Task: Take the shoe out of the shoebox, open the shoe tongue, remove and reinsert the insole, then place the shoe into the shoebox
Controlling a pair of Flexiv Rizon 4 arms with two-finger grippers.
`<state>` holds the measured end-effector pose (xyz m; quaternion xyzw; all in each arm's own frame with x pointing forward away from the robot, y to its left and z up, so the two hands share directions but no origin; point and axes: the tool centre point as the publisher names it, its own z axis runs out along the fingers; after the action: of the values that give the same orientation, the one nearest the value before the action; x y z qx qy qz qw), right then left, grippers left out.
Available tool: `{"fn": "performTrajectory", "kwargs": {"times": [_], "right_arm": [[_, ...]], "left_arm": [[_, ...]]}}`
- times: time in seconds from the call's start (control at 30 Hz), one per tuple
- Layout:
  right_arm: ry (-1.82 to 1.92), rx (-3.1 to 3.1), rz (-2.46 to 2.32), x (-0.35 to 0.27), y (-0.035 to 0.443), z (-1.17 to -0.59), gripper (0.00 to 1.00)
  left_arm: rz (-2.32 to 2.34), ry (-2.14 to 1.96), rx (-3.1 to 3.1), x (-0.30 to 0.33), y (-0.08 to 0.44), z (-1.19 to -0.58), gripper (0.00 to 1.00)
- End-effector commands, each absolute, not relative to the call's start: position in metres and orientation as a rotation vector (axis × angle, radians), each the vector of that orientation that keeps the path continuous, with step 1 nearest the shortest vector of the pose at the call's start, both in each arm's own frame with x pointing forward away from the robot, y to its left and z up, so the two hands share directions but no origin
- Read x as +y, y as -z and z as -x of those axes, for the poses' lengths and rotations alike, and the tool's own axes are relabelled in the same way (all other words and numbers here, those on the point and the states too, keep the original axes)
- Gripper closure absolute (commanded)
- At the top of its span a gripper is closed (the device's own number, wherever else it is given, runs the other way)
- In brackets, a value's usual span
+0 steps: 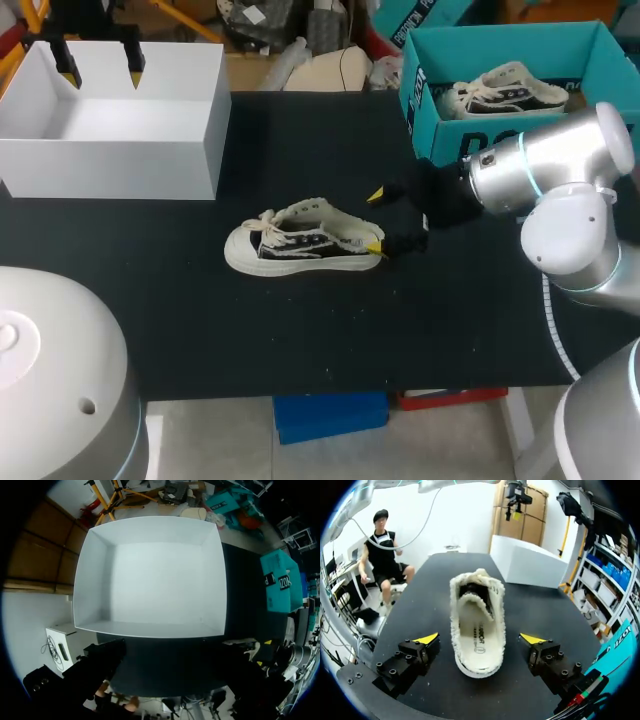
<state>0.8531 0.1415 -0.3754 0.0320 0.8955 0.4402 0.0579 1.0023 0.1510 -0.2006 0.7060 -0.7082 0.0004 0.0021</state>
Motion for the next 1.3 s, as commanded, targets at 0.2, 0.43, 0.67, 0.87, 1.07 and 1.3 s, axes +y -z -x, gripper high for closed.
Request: {"fn": "performTrajectory", "kwargs": {"times": [0.2,0.43,0.67,0.87,1.07,1.3], "right_arm": [[-1.440,2.694,-0.092,0.144,0.400,-0.860,0.00],[-1.506,2.676,-0.098,0.150,0.414,-0.862,0.00],[-1.544,2.681,-0.092,0.159,0.429,-0.866,0.00],[-1.560,2.695,-0.087,0.166,0.438,-0.868,0.00],[-1.586,2.693,-0.094,0.170,0.444,-0.866,0.00],[-1.625,2.673,-0.099,0.172,0.447,-0.865,1.00]], "left_arm": [[-2.218,0.002,-2.221,0.150,0.200,-1.002,0.00],[-2.218,0.002,-2.221,0.150,0.200,-1.002,0.00],[-2.218,0.002,-2.221,0.150,0.200,-1.002,0.00],[-2.218,0.002,-2.221,0.150,0.200,-1.002,0.00],[-2.218,0.002,-2.221,0.150,0.200,-1.002,0.00],[-2.218,0.002,-2.221,0.150,0.200,-1.002,0.00]]}}
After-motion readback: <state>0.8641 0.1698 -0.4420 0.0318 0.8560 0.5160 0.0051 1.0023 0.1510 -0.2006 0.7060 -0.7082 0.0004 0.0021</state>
